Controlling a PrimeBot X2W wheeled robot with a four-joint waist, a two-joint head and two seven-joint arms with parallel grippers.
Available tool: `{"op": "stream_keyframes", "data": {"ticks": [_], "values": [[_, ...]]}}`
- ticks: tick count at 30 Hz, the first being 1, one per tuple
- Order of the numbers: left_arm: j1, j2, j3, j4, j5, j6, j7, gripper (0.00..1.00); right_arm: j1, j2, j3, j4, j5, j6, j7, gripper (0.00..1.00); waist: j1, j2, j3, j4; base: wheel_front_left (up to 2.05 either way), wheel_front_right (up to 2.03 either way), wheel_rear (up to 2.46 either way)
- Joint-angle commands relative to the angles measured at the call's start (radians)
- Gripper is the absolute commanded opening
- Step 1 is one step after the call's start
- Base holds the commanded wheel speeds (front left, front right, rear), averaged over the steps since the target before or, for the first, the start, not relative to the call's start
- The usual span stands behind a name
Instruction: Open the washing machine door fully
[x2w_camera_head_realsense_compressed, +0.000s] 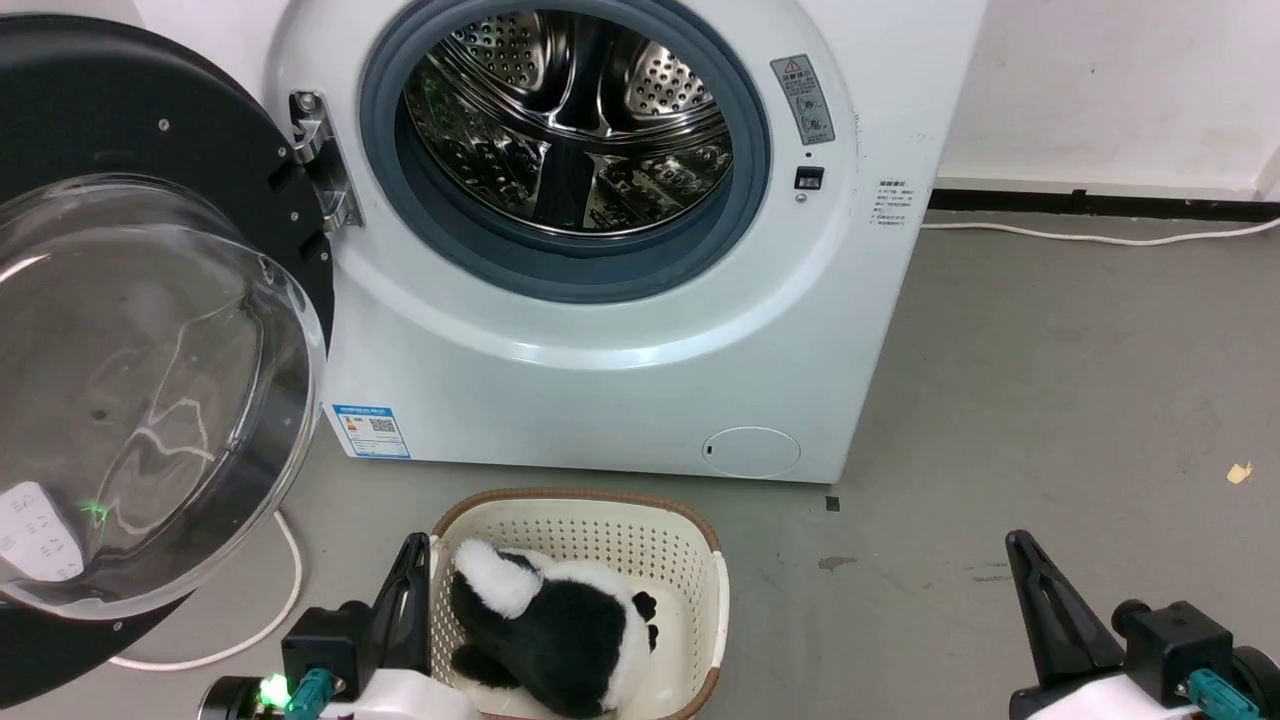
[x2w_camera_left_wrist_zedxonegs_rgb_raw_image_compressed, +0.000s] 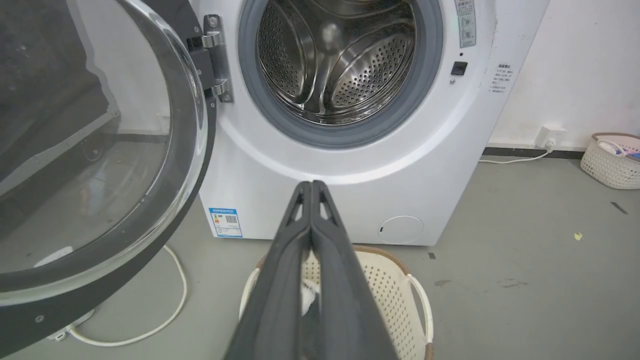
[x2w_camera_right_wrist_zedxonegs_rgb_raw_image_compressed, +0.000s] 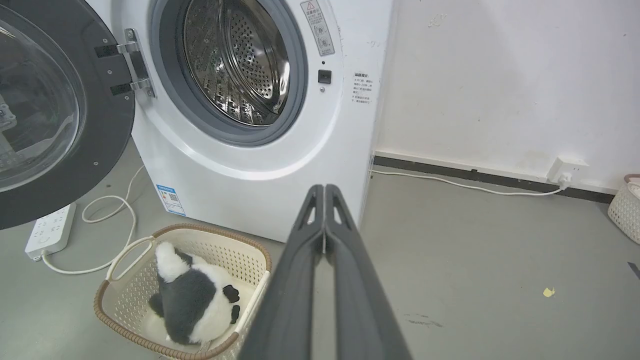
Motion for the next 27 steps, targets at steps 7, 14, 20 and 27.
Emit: {"op": "stream_keyframes", "data": {"ticks": [7, 14, 20, 27], "values": [[-0.014, 0.001, 0.01, -0.015, 0.019, -0.005, 0.02, 0.0, -0.021, 0.003, 0.007, -0.008, -0.005, 0.0, 0.018, 0.0, -0.0001, -0.0001, 0.001, -0.004, 0.0, 0.0, 0.0], [-0.016, 0.001, 0.016, -0.025, 0.027, -0.006, 0.034, 0.0, -0.028, 0.003, 0.012, -0.01, -0.008, 0.0, 0.033, 0.0, -0.0001, -0.0001, 0.002, -0.008, 0.0, 0.0, 0.0], [-0.018, 0.001, 0.022, -0.032, 0.034, -0.007, 0.046, 0.0, -0.033, 0.003, 0.016, -0.012, -0.01, 0.001, 0.045, 0.0, -0.0001, -0.0001, 0.002, -0.011, 0.0, 0.0, 0.0], [-0.02, 0.001, 0.028, -0.042, 0.042, -0.008, 0.061, 0.0, -0.039, 0.004, 0.02, -0.013, -0.012, 0.001, 0.059, 0.0, -0.0001, -0.0001, 0.003, -0.015, 0.0, 0.0, 0.0]]}}
